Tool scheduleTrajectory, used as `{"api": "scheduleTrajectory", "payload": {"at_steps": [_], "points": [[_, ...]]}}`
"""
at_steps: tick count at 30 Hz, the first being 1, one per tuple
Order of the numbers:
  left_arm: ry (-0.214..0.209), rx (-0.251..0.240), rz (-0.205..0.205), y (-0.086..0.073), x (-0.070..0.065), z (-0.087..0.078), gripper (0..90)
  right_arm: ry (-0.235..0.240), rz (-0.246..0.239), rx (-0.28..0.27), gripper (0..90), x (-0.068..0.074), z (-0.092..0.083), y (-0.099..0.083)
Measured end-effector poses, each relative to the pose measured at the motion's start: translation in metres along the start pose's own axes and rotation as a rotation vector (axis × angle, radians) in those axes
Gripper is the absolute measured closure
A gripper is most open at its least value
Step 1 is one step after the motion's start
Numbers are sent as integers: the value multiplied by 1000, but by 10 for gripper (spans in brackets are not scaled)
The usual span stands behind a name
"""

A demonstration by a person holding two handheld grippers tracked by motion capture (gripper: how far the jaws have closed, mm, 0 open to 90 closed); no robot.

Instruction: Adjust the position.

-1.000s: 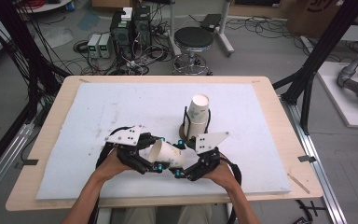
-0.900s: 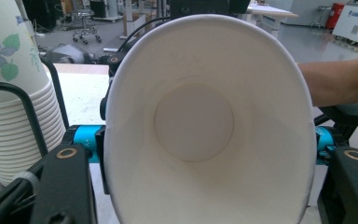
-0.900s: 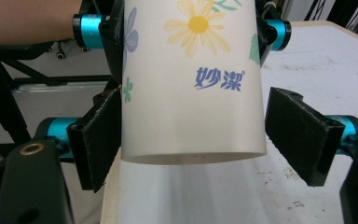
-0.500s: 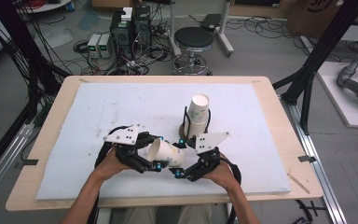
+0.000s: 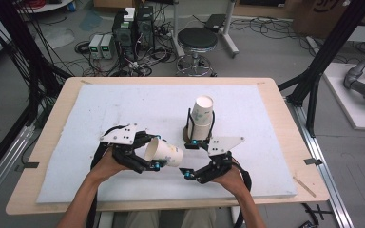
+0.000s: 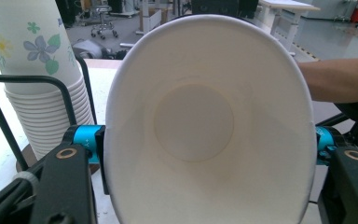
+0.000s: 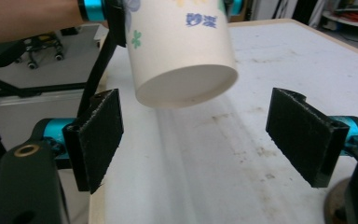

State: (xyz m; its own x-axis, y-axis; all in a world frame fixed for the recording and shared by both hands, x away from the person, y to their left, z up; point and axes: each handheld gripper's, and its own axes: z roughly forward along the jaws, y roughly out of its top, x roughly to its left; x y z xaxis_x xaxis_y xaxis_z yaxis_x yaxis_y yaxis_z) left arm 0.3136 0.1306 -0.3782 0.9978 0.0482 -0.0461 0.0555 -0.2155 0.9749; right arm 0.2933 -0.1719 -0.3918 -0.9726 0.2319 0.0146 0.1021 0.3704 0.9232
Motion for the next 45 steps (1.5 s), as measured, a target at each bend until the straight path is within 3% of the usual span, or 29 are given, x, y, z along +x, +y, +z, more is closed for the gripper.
{"api": "scheduleTrajectory", "payload": {"at_steps": [15, 22, 27, 33, 45], "points": [[52, 104, -3, 6, 4, -2, 333, -193, 92, -57, 172, -2, -30, -23], [76, 160, -6, 11, 8, -1, 334, -255, 115, -68, 172, -2, -44, -32], [85, 205, -4, 12, 9, 0, 334, -345, 154, -88, 172, -5, -55, -41], [90, 233, -3, 15, 10, 1, 333, -402, 191, -93, 150, -10, -62, -51], [97, 365, -1, 24, 16, 7, 332, -460, 242, -93, 148, -17, -66, -63]]}}
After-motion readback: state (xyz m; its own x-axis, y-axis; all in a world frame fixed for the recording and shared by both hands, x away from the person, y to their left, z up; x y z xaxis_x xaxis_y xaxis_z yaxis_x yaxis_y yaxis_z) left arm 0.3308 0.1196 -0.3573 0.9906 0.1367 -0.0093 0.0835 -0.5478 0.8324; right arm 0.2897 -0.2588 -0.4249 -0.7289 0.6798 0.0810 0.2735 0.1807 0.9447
